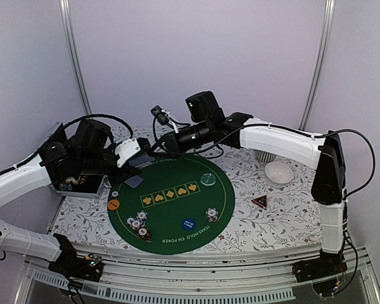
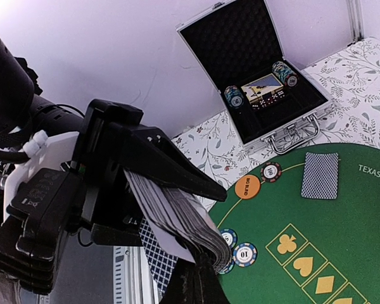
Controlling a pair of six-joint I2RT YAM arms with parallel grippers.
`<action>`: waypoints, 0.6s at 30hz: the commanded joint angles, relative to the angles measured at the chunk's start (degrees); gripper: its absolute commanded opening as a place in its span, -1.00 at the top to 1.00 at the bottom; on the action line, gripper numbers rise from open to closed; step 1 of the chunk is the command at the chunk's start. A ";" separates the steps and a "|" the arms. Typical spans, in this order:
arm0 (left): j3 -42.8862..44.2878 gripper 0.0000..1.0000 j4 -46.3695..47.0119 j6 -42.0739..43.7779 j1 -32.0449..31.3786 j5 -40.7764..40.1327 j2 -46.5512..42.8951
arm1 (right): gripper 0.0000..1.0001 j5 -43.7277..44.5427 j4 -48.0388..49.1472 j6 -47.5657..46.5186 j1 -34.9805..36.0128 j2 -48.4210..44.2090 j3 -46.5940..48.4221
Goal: Distribute texas hold em gaming equipment
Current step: Pick up the poker card from the face-down deck piles.
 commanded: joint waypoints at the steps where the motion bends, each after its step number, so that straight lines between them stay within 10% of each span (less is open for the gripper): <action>1: -0.15 0.21 0.94 0.44 0.04 0.97 -0.22 | 0.96 2.20 -2.23 -0.93 -0.48 -3.41 1.08; 18: -0.42 0.20 1.06 0.43 -0.01 0.99 -0.66 | 0.98 0.08 -2.08 -2.70 -1.58 -7.39 -0.54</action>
